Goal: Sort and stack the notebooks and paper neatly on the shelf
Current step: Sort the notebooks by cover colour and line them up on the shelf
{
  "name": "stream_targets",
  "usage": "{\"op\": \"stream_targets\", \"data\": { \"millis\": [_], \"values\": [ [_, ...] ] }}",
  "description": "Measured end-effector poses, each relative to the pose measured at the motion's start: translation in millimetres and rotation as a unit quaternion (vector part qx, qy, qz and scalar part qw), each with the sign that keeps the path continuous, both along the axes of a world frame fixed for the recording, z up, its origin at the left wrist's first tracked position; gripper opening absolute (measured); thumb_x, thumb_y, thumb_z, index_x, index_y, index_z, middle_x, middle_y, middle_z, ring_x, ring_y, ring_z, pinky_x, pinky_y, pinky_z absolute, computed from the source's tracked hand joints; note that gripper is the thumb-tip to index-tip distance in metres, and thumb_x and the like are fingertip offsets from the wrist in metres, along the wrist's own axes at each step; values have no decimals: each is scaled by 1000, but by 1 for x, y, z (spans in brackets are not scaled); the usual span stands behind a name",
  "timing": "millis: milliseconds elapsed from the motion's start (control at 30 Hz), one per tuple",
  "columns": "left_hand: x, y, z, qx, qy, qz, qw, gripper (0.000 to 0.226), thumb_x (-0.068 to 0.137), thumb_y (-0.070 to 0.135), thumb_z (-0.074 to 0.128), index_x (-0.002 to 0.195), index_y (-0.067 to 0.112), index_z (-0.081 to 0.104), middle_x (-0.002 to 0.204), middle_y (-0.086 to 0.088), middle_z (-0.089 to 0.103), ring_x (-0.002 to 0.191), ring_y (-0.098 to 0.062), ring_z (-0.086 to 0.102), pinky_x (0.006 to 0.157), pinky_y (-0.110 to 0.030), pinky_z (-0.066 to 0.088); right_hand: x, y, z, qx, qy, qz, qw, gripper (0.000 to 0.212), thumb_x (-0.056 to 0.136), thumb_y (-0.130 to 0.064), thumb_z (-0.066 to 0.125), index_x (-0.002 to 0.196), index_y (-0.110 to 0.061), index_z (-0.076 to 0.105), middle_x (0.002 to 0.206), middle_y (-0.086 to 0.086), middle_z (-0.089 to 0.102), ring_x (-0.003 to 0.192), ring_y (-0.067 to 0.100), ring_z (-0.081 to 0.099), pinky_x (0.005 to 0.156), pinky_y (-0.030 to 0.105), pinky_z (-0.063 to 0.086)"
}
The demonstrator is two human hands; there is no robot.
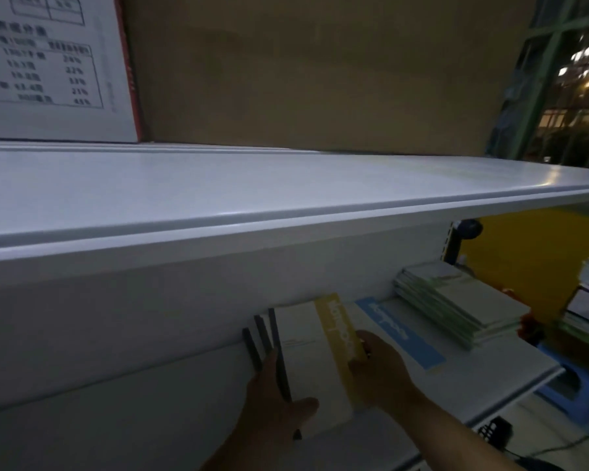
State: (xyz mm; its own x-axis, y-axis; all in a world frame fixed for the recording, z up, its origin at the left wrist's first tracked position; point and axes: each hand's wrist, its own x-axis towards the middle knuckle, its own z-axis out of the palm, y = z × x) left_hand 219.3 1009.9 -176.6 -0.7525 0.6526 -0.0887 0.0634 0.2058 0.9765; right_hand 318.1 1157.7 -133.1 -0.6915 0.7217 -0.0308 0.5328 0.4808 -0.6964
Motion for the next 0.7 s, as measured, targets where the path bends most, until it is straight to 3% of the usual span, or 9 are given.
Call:
{"op": "stream_targets", "data": {
  "millis": [67,133,233,333,433,467,533,600,700],
  "values": [
    [-1,-3,-7,-25,59,-14,998,115,59,29,86,151,21,17,153,0,28,131,-8,34,101,-22,36,-5,5,-5,26,-31,14,999,38,85,-8,48,119,-23,53,101,-2,58,87,16,55,69,24,44],
    [4,-6,-16,-62,128,-21,990,134,42,67,77,151,28,9,158,6,6,145,-12,11,116,-33,23,-9,8,-10,54,-55,25,997,41,81,-14,48,121,-19,54,107,3,61,90,19,58,72,28,48],
    [16,-8,-28,-93,196,-22,976,143,26,98,48,145,40,-9,151,15,-26,144,-11,-19,117,-32,7,-13,10,-21,63,-86,28,994,41,88,-15,46,129,-18,48,122,7,50,99,20,56,76,25,47],
    [19,-9,-27,-174,298,-64,936,123,40,92,40,136,44,-21,137,12,-45,133,-12,-34,114,-23,12,-13,12,-32,107,-94,69,987,37,94,-18,43,131,-17,47,127,6,48,108,19,54,88,27,46],
    [19,-11,-29,-198,312,-64,927,114,46,93,35,135,44,-18,138,14,-43,135,-8,-30,113,-19,16,-11,13,-39,94,-73,118,986,39,97,-22,43,136,-18,44,137,2,45,123,15,46,102,24,36],
    [16,-11,-33,-175,286,-55,941,108,56,89,44,138,46,-10,142,19,-36,138,-5,-22,115,-20,16,-10,13,-39,96,-68,137,984,42,97,-24,44,138,-19,41,139,-1,43,126,12,43,100,18,34],
    [12,-13,-35,-106,230,-20,967,94,74,52,72,142,46,9,146,26,-16,141,0,-2,114,-21,17,-8,17,-43,89,-42,164,982,45,95,-26,50,139,-21,39,136,-5,42,122,9,44,84,7,30],
    [9,-14,-37,-59,198,5,978,88,74,25,79,135,49,21,146,26,-8,138,5,4,112,-17,20,-7,21,-54,69,26,170,983,42,90,-20,60,130,-18,48,125,-3,46,118,12,48,78,0,26],
    [13,-12,-42,-73,248,9,966,81,71,34,78,131,47,25,144,29,-4,131,19,0,105,0,11,-3,25,-63,32,92,122,988,33,85,-13,64,117,-17,59,119,-2,54,109,12,53,83,6,34]
  ]
}}
